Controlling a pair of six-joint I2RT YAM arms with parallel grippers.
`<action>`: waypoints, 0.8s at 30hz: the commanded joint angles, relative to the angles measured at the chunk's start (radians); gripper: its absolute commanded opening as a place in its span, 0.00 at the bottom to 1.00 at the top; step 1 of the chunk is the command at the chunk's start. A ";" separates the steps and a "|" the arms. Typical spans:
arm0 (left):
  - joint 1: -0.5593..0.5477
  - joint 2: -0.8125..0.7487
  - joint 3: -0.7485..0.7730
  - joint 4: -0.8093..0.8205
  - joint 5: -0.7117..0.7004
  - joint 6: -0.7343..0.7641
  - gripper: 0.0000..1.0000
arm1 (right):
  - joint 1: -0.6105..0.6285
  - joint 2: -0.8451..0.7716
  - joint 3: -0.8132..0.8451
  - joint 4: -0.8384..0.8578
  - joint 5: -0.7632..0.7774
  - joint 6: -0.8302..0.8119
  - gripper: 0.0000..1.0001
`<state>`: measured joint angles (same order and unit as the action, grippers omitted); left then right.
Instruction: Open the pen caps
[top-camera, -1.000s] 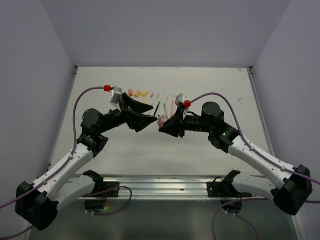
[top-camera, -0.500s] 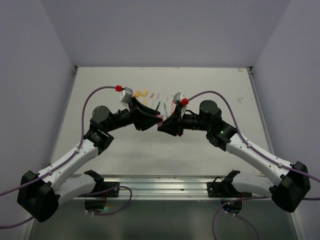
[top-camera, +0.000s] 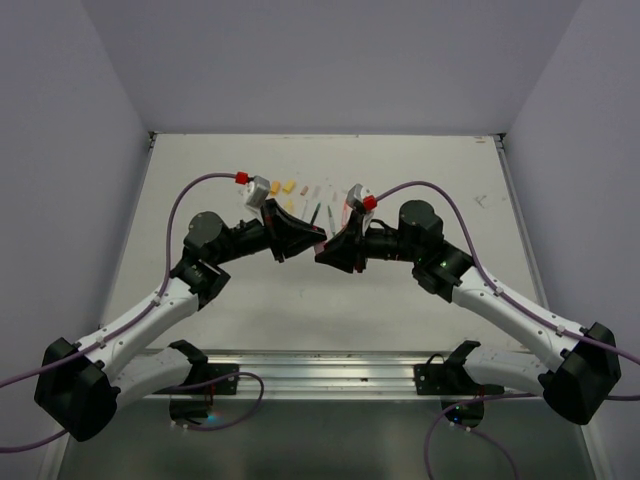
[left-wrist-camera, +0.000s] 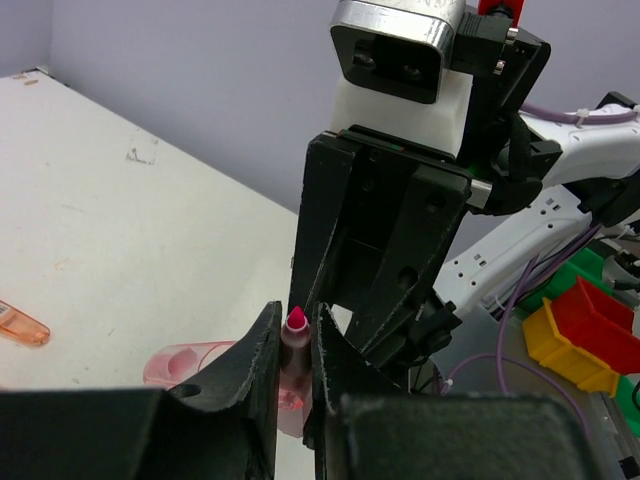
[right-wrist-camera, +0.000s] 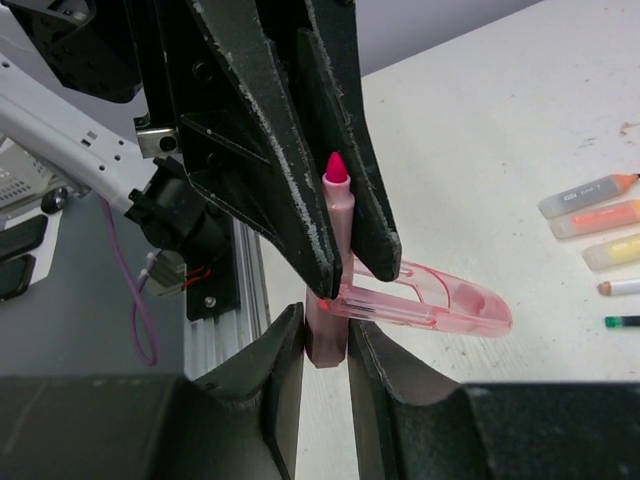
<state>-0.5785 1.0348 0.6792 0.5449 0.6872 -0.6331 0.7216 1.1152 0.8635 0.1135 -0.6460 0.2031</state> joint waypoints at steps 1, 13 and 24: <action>-0.006 -0.016 0.042 0.032 -0.002 0.000 0.05 | 0.002 0.000 0.029 0.034 0.011 -0.005 0.29; -0.004 -0.033 0.128 -0.161 -0.045 0.246 0.00 | 0.002 -0.152 0.002 -0.198 0.146 -0.070 0.63; -0.007 -0.035 0.161 -0.186 0.011 0.317 0.00 | 0.001 -0.069 0.101 -0.149 0.151 -0.119 0.67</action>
<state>-0.5793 1.0168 0.7952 0.3645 0.6697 -0.3622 0.7219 1.0210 0.9081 -0.0669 -0.5133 0.1150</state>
